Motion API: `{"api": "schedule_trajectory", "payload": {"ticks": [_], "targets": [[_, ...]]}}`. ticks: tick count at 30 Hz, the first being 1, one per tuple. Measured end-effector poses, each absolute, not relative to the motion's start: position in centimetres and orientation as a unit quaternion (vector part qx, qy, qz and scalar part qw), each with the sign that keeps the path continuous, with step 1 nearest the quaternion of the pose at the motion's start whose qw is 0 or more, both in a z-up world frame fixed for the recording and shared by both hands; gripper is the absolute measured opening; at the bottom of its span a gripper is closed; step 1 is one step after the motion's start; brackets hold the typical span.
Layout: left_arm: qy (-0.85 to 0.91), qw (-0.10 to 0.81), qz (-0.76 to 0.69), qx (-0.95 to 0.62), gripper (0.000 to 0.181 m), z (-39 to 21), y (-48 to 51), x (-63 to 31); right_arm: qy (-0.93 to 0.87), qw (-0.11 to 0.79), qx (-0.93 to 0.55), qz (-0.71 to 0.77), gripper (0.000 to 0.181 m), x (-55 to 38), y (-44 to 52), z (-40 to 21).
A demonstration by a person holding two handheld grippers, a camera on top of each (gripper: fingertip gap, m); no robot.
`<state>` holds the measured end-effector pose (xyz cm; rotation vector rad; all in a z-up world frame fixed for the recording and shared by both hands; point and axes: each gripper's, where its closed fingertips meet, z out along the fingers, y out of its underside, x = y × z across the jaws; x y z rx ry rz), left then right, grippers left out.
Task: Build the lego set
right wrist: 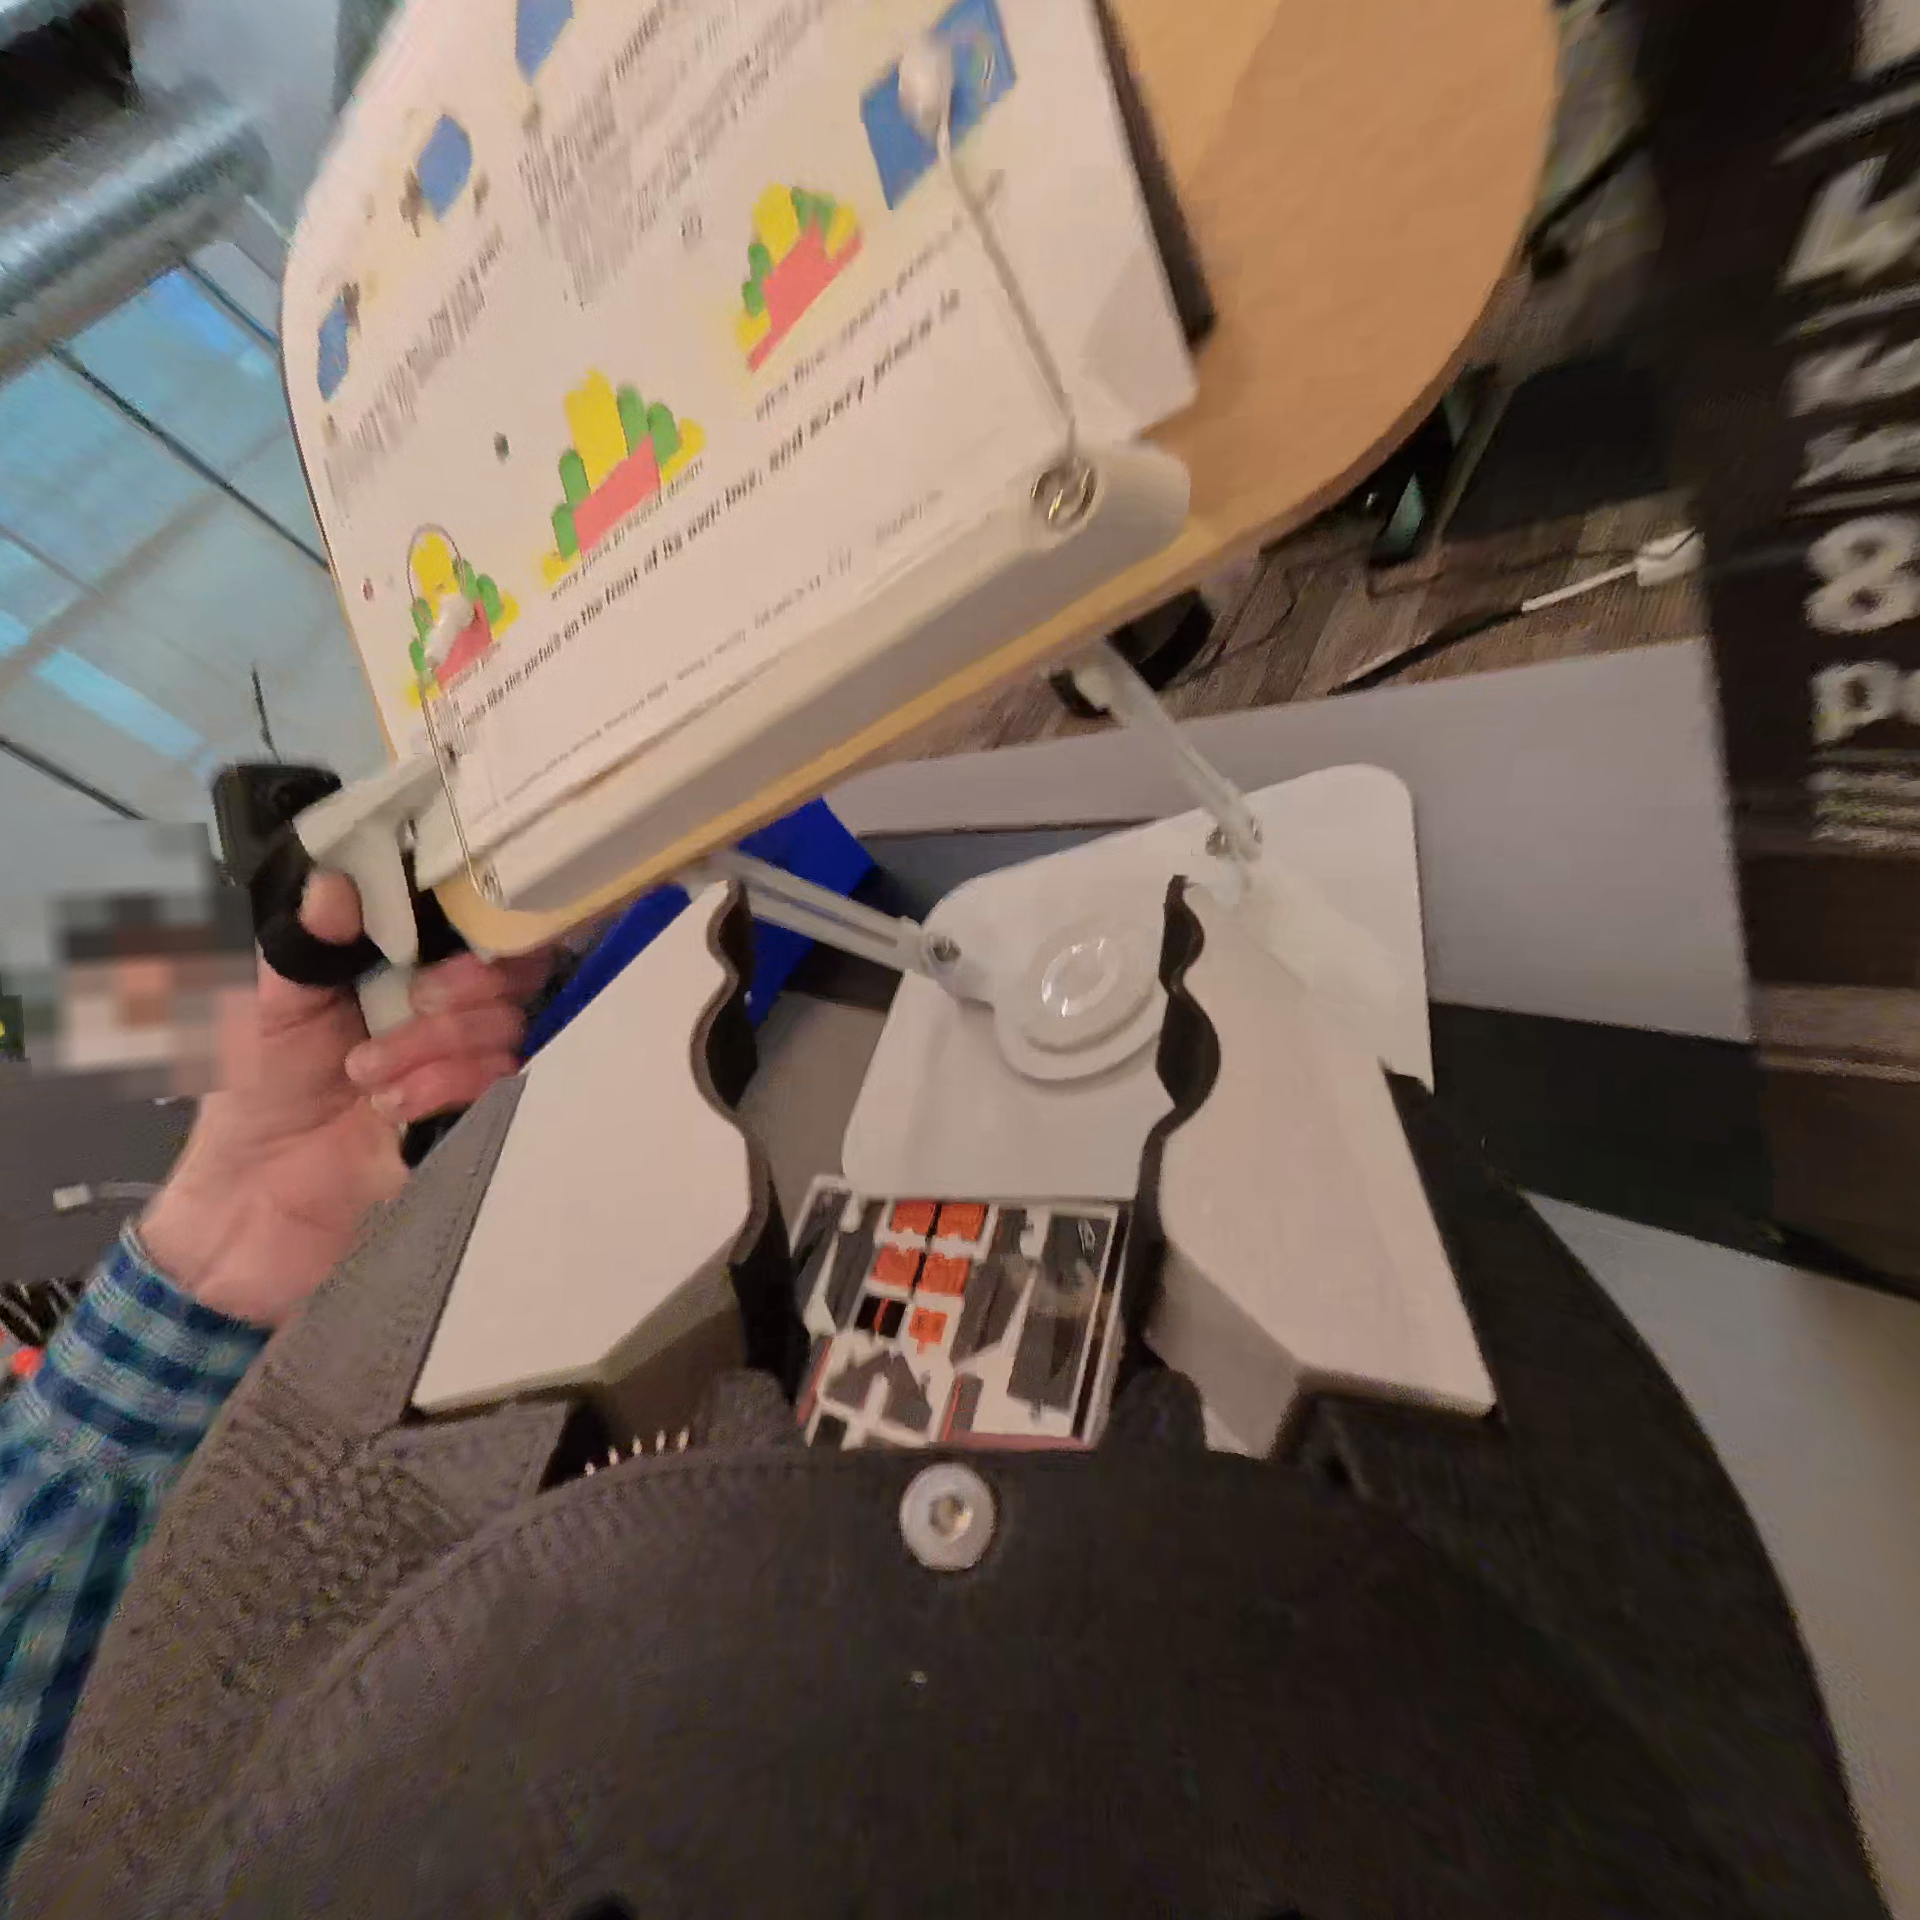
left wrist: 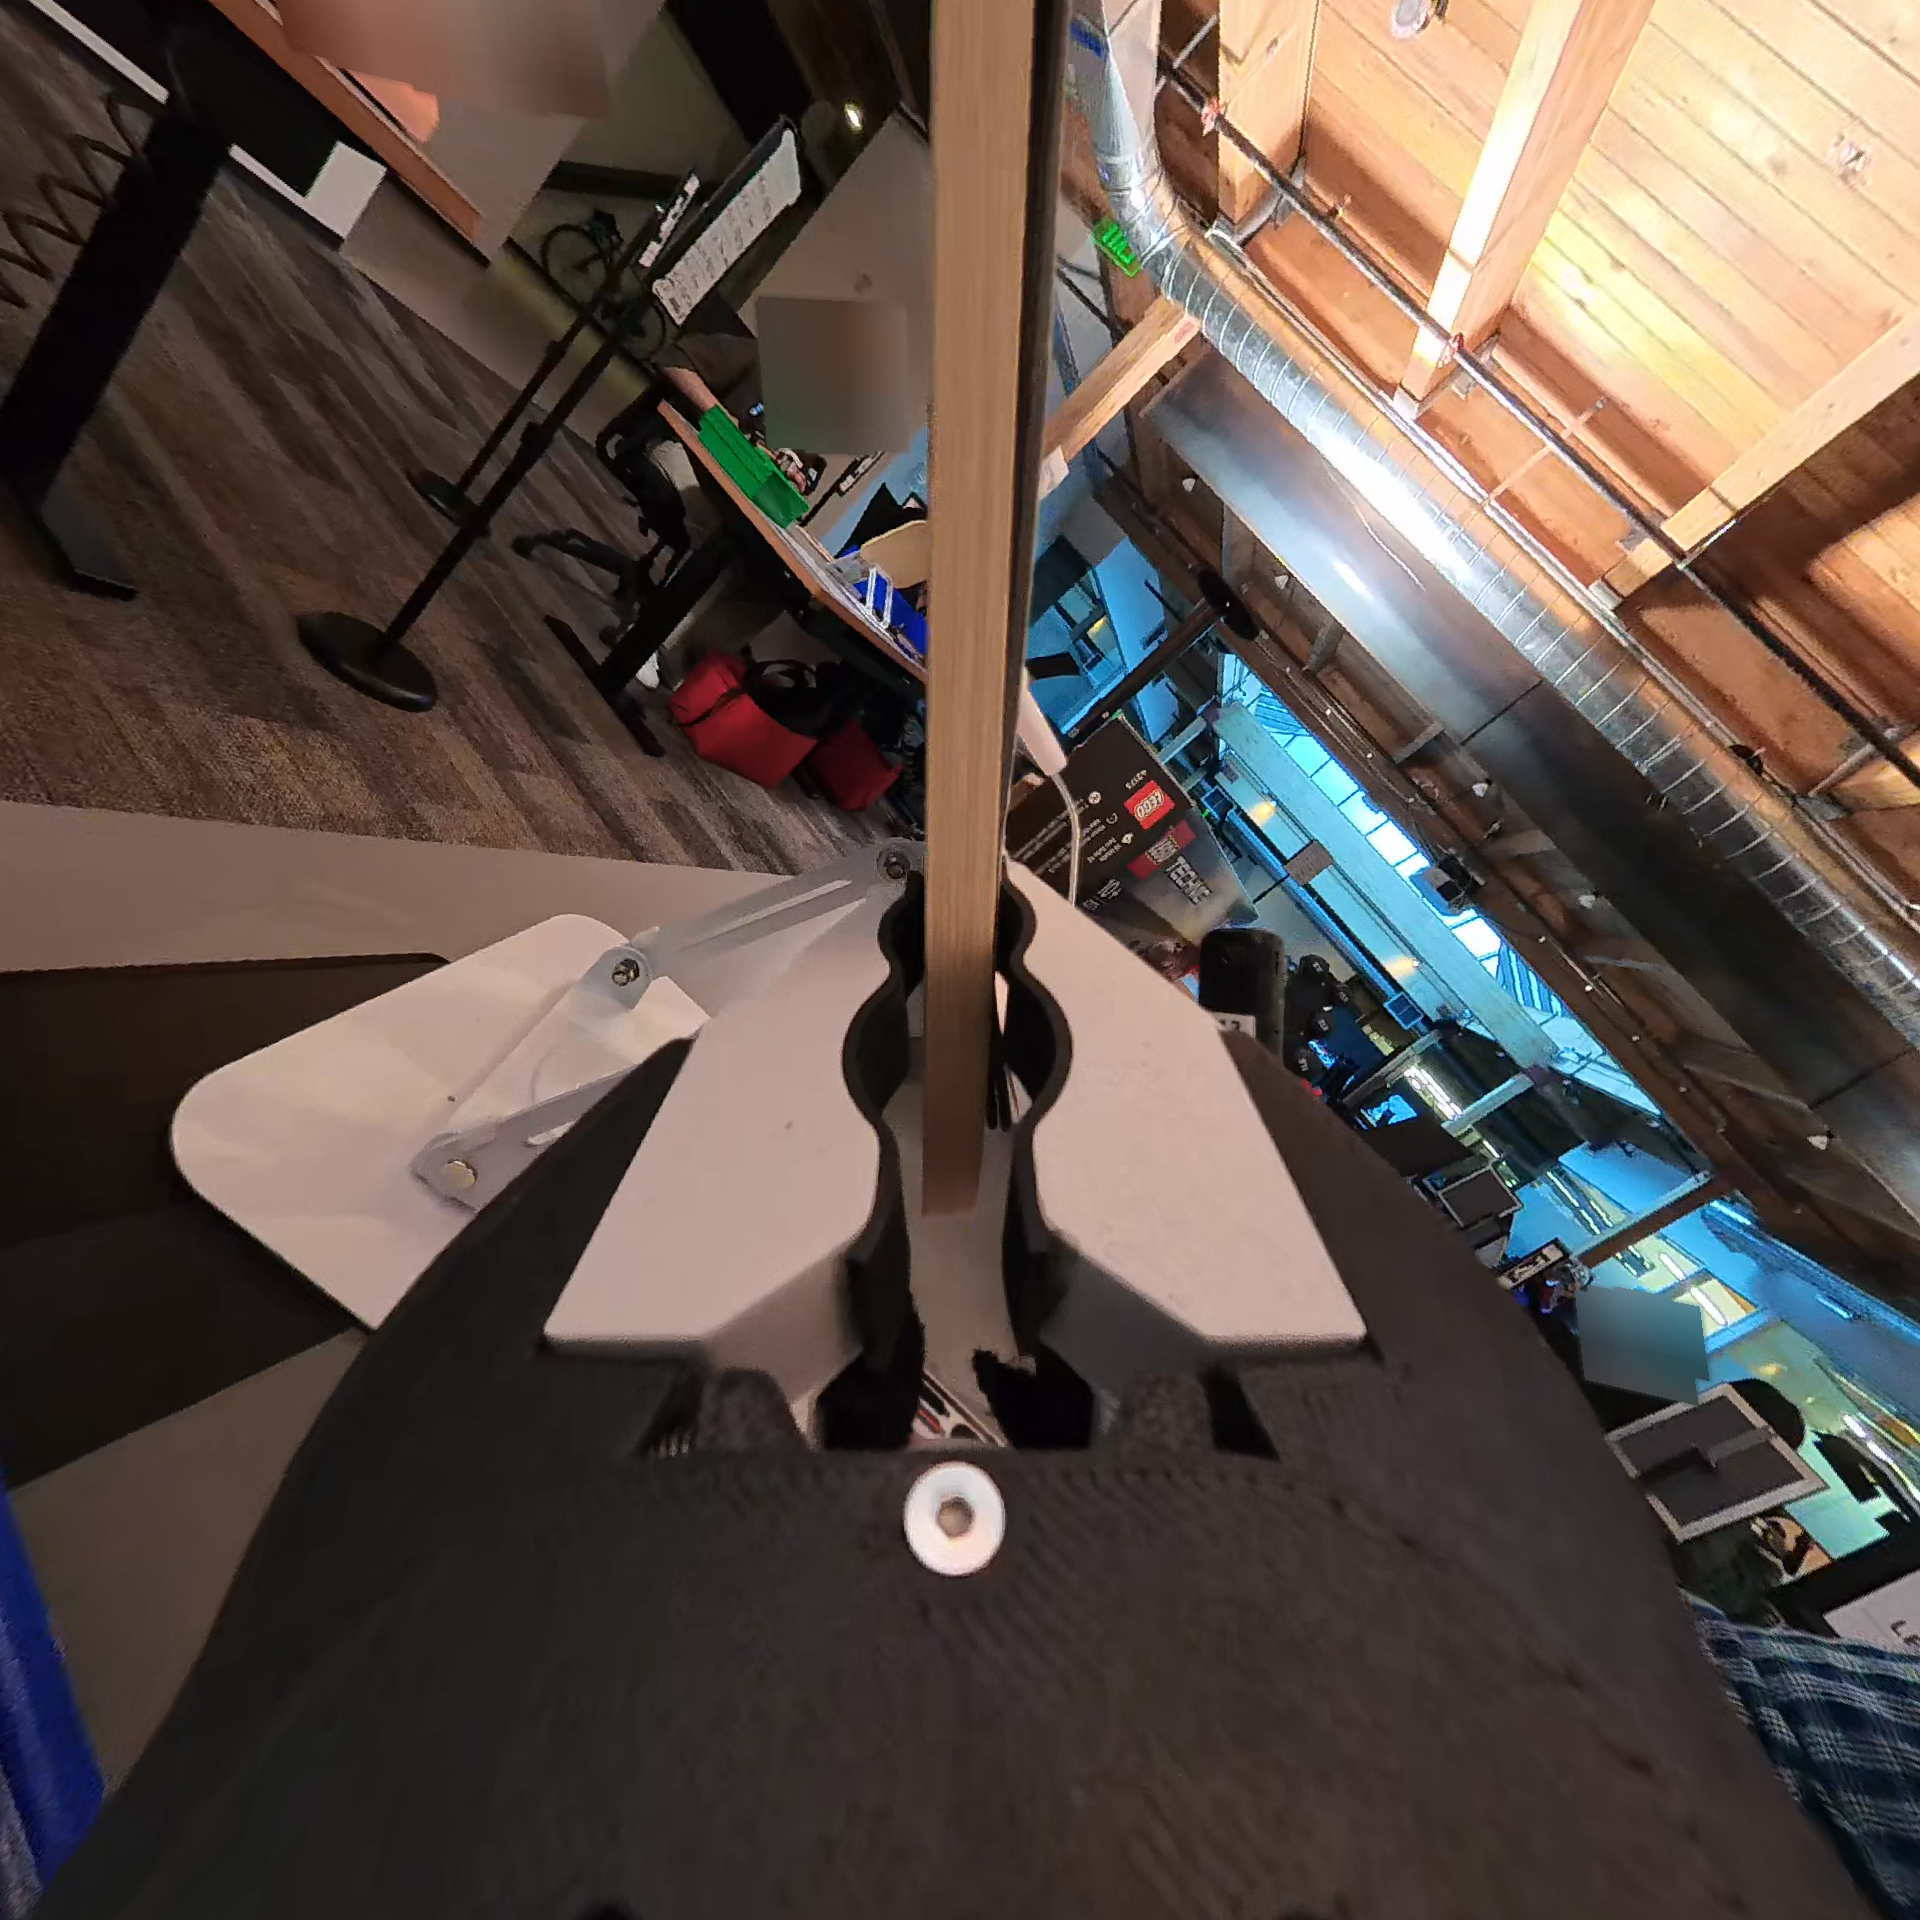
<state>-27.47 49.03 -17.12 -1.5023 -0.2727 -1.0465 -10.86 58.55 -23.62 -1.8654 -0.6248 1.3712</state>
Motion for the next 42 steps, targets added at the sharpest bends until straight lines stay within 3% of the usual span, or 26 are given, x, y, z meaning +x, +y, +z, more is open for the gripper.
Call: {"api": "schedule_trajectory", "payload": {"ticks": [4, 9, 18, 21, 24, 29, 33, 36, 42], "targets": [[-0.108, 0.604, -0.443, -0.653, 0.009, -17.1, 49.1, -27.5, -0.403, 0.339, -0.721, 0.451, 0.064, -10.2, 54.2, -26.8], [-0.134, 0.622, -0.449, -0.627, 0.009, -16.8, 49.6, -28.7, -0.555, 0.260, -0.723, 0.319, 0.085, -8.7, 49.7, -33.4], [-0.174, 0.656, -0.427, -0.597, 0.015, -16.3, 49.7, -30.1, -0.614, 0.256, -0.714, 0.220, 0.068, -9.5, 48.2, -37.7], [-0.187, 0.680, -0.382, -0.598, 0.053, -14.7, 48.7, -30.6, -0.616, 0.253, -0.714, 0.216, 0.068, -9.3, 48.1, -37.6], [-0.188, 0.670, -0.295, -0.655, 0.073, -14.9, 47.6, -29.8, -0.614, 0.251, -0.716, 0.219, 0.073, -9.1, 48.0, -37.5], [-0.142, 0.658, -0.154, -0.724, 0.083, -16.0, 43.4, -25.1, -0.626, 0.245, -0.708, 0.216, 0.078, -8.7, 47.2, -37.7], [-0.054, 0.585, -0.038, -0.808, 0.086, -21.7, 40.6, -20.6, -0.624, 0.247, -0.708, 0.219, 0.074, -8.2, 46.9, -37.7], [-0.001, 0.465, -0.025, -0.885, 0.094, -29.1, 40.6, -18.8, -0.621, 0.248, -0.710, 0.219, 0.071, -7.9, 46.6, -37.7], [0.011, 0.353, -0.046, -0.934, 0.092, -36.7, 41.7, -18.3, -0.612, 0.260, -0.712, 0.226, 0.052, -7.1, 45.7, -37.6]]}}
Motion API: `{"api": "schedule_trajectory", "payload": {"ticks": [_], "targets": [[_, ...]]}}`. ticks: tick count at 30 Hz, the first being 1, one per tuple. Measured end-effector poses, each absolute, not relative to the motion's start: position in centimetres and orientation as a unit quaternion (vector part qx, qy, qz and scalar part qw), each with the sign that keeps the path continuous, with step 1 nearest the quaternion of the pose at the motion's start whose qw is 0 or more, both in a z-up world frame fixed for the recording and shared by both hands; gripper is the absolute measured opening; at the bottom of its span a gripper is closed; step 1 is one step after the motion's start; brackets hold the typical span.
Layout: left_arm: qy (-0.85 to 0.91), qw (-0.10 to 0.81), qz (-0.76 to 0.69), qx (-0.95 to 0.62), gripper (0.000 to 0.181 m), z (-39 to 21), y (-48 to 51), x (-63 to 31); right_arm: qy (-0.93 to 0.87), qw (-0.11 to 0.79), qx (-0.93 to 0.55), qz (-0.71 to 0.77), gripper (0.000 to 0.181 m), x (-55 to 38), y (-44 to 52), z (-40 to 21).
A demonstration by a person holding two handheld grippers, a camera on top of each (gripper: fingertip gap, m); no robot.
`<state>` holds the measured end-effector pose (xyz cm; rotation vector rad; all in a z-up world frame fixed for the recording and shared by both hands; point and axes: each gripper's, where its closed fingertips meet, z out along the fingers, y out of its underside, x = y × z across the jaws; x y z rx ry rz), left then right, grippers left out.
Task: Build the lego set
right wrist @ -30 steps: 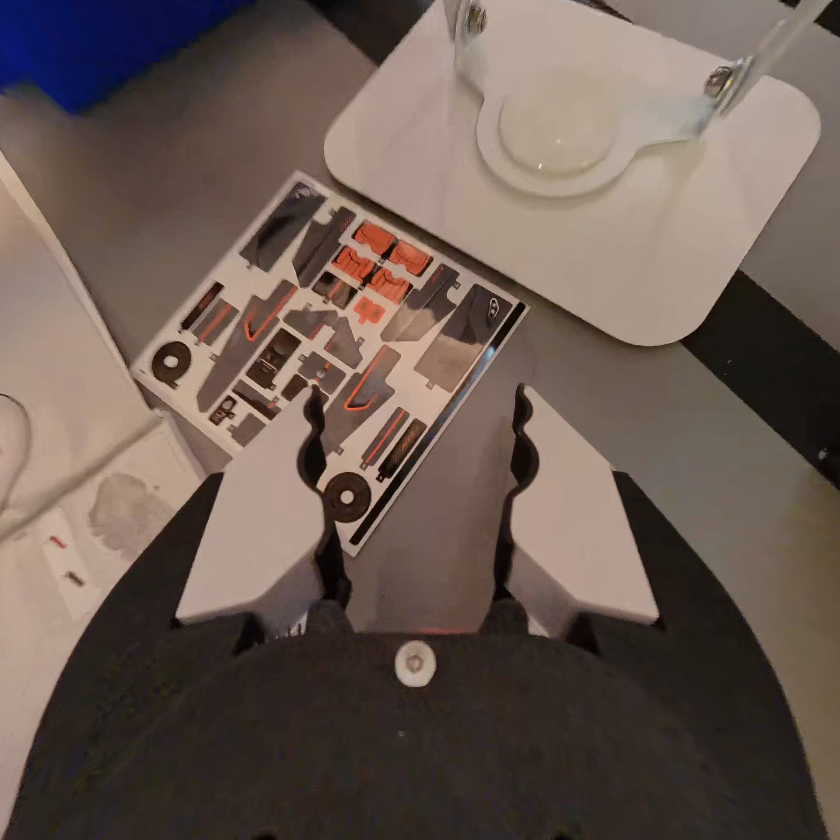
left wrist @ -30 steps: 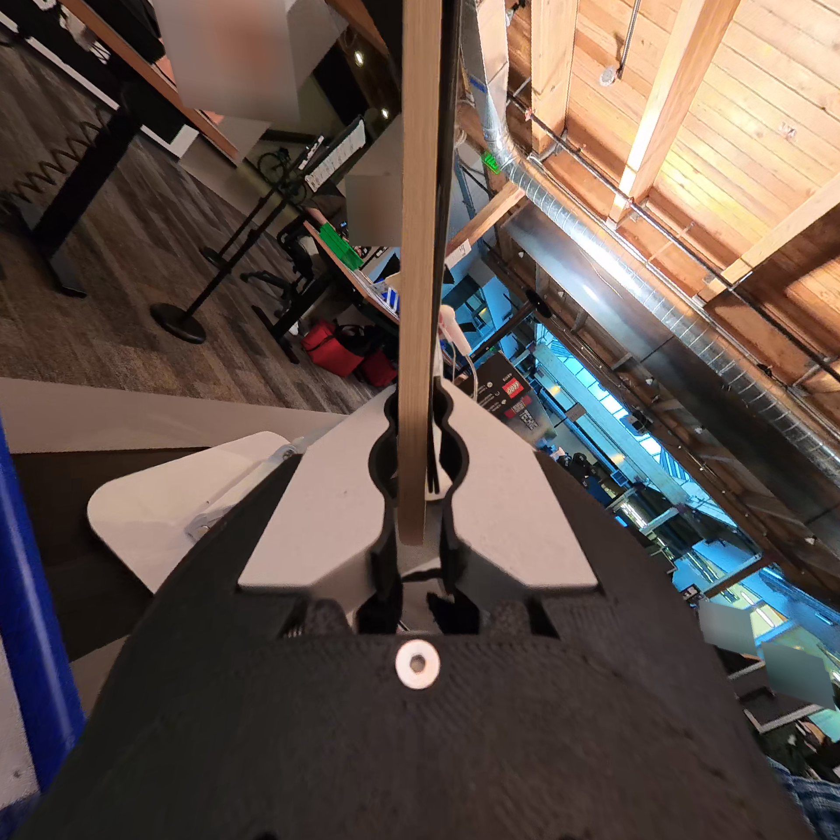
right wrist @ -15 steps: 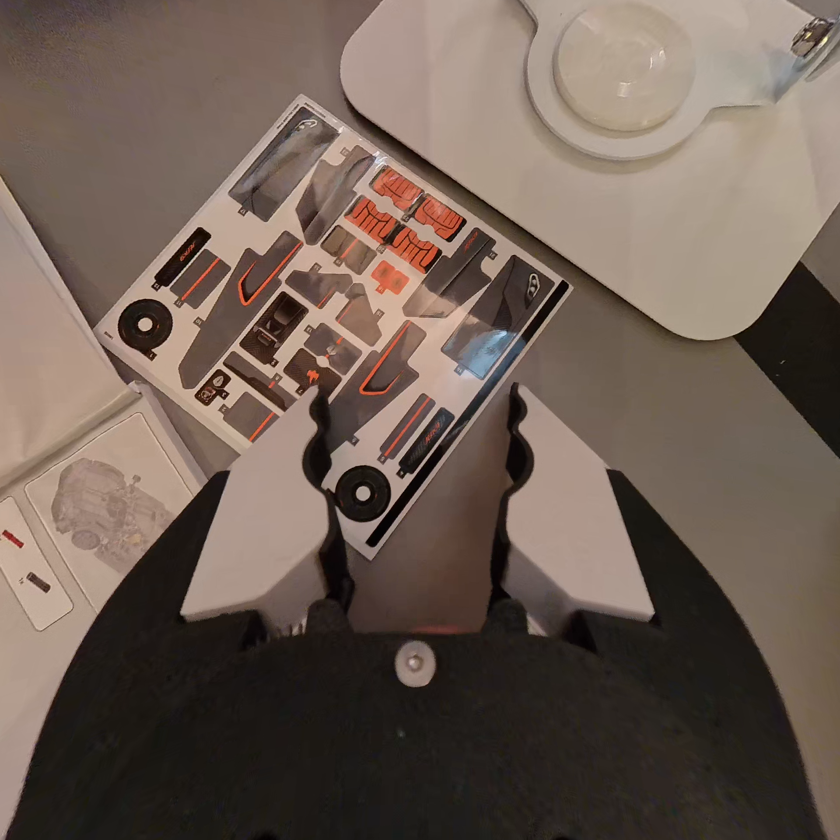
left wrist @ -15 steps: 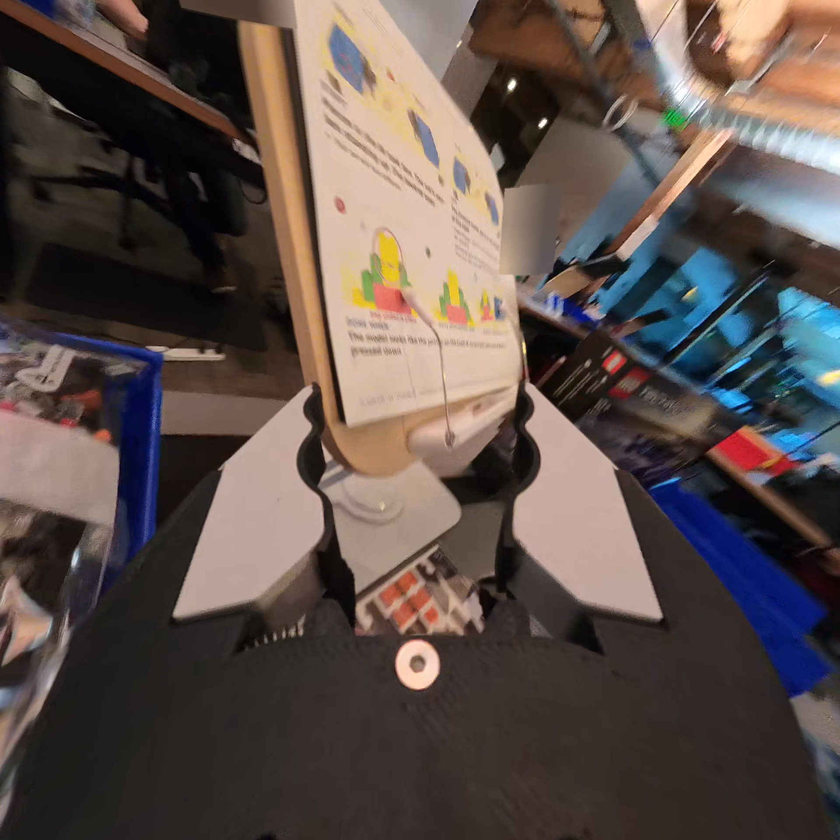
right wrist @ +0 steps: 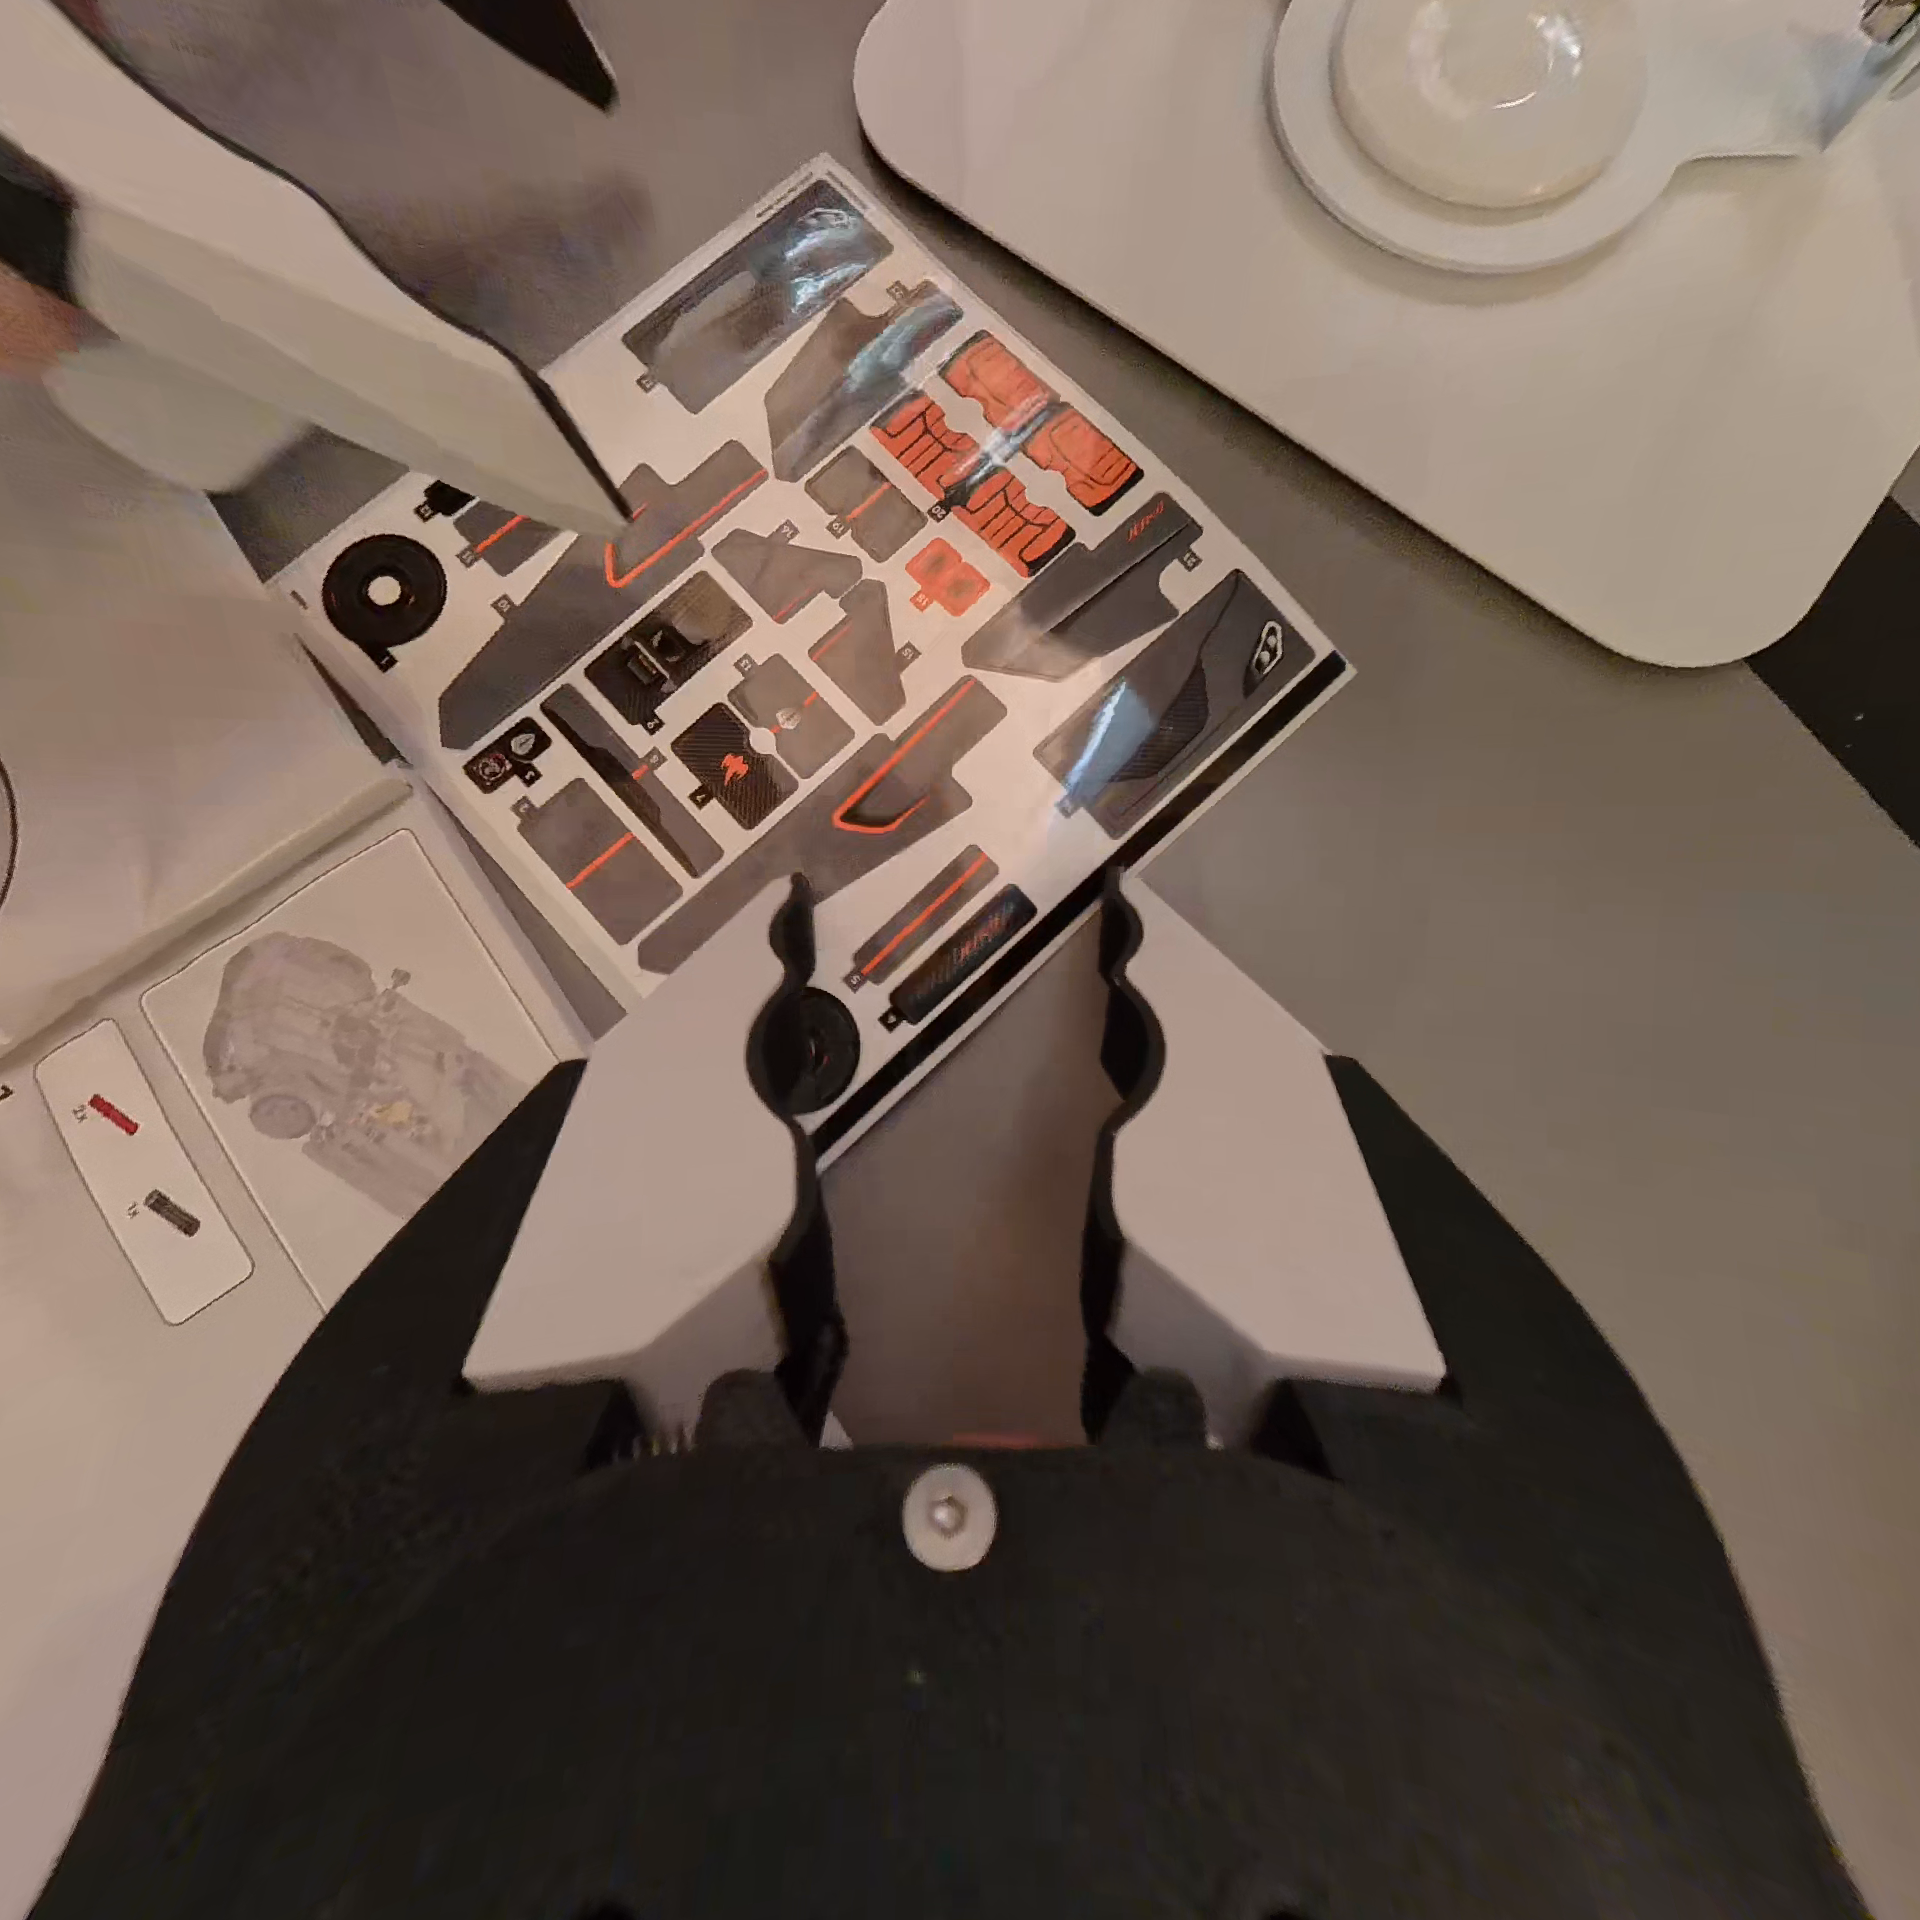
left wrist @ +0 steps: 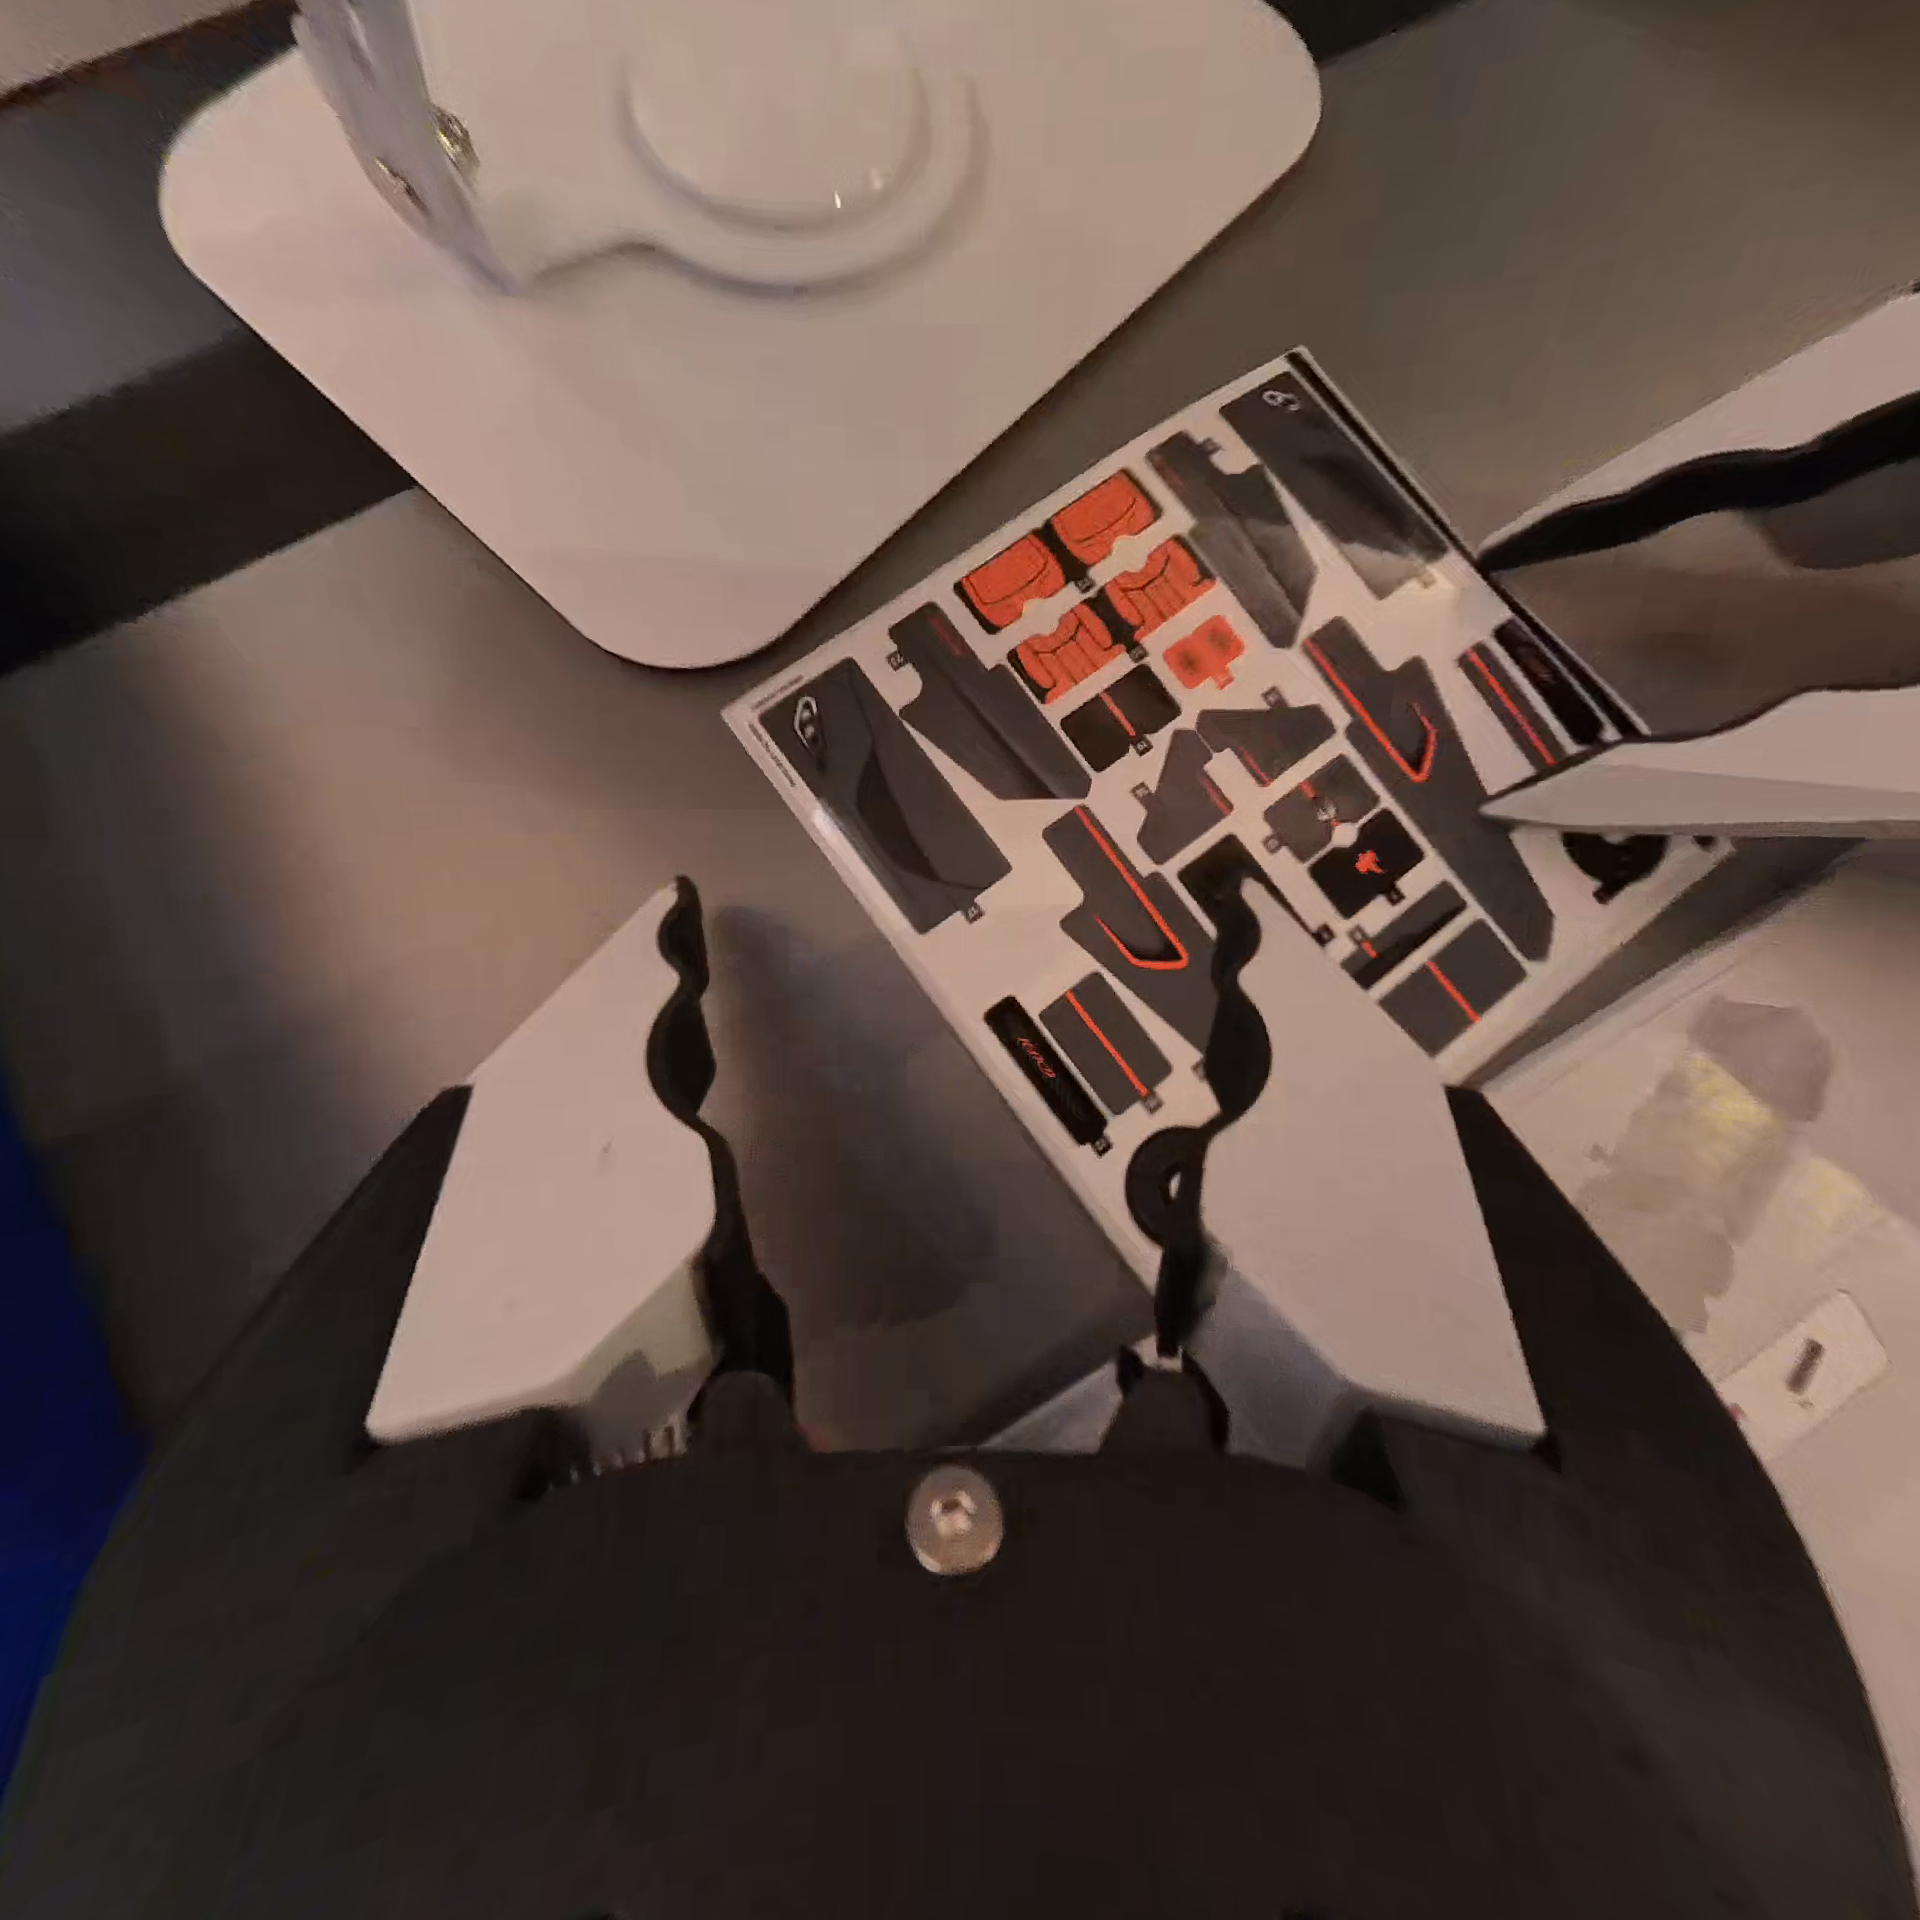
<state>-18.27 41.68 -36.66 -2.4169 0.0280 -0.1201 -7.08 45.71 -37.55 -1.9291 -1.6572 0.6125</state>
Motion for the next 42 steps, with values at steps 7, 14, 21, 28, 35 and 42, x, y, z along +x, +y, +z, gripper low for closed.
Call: {"api": "schedule_trajectory", "payload": {"ticks": [7, 14, 21, 28, 35, 42], "targets": [[0.036, 0.363, -0.013, -0.931, 0.066, -37.7, 42.1, -17.0, -0.598, 0.269, -0.715, 0.241, 0.042, -7.0, 45.1, -37.4], [0.045, 0.373, -0.025, -0.927, 0.029, -37.5, 42.4, -15.8, -0.577, 0.271, -0.728, 0.254, 0.025, -7.3, 45.2, -37.3], [0.052, 0.391, -0.043, -0.918, 0.000, -36.4, 42.6, -15.1, -0.571, 0.265, -0.729, 0.269, 0.031, -7.0, 45.1, -37.1], [0.089, 0.471, -0.115, -0.870, 0.000, -31.4, 43.0, -12.8, -0.459, 0.244, -0.735, 0.436, 0.067, -7.0, 47.0, -33.2], [0.121, 0.518, -0.241, -0.812, 0.000, -27.0, 42.0, -9.6, -0.420, 0.185, -0.668, 0.585, 0.059, -7.5, 47.1, -29.6], [0.104, 0.532, -0.323, -0.776, 0.000, -25.3, 42.2, -8.9, -0.423, 0.150, -0.590, 0.671, 0.000, -6.5, 45.3, -26.1]]}}
